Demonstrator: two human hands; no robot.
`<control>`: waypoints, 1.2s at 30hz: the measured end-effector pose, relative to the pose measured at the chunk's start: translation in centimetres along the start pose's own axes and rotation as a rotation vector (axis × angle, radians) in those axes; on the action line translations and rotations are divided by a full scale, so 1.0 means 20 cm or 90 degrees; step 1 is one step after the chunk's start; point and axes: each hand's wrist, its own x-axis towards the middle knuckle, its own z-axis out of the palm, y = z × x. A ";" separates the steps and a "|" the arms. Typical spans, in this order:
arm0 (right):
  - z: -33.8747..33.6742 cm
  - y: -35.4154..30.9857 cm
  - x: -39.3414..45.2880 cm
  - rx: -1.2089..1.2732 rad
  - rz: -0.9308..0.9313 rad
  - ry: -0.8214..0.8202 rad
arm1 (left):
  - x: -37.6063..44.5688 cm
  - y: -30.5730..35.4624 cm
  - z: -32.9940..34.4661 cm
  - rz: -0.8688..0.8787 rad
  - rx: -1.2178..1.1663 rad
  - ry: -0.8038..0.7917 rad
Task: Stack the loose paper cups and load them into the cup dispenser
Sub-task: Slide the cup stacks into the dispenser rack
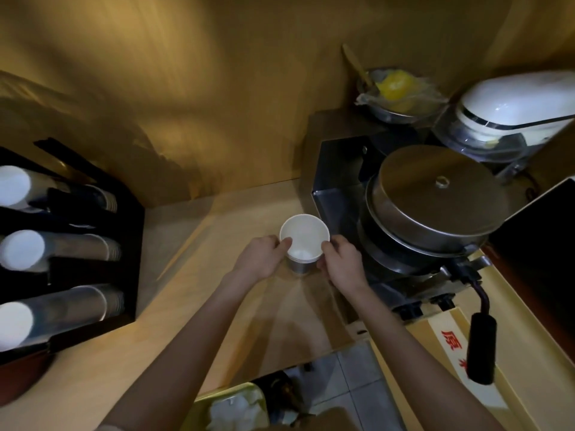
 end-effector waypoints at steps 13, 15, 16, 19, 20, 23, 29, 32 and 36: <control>0.22 -0.37 -0.21 0.109 -0.289 -0.064 | -0.32 -0.27 -0.43 -0.195 -0.933 -0.294; 0.27 -0.39 -0.25 0.104 -0.320 -0.093 | -0.36 -0.30 -0.48 -0.170 -0.934 -0.274; 0.30 -0.40 -0.27 0.102 -0.333 -0.106 | -0.38 -0.32 -0.50 -0.163 -0.931 -0.257; 0.39 -0.42 -0.32 0.075 -0.374 -0.124 | -0.44 -0.38 -0.55 -0.153 -0.935 -0.208; 0.41 -0.42 -0.33 0.063 -0.384 -0.132 | -0.46 -0.40 -0.57 -0.148 -0.952 -0.196; 0.47 -0.43 -0.35 0.066 -0.383 -0.174 | -0.51 -0.47 -0.60 -0.125 -1.011 -0.149; 0.55 -0.52 -0.36 0.195 -0.313 -0.213 | -0.61 -0.58 -0.65 -0.061 -0.805 0.095; 0.60 -0.62 -0.38 0.167 -0.304 -0.283 | -0.67 -0.59 -0.69 -0.004 -0.638 0.261; 0.70 -0.74 -0.40 0.117 -0.328 -0.378 | -0.72 -0.62 -0.74 0.098 -0.437 0.363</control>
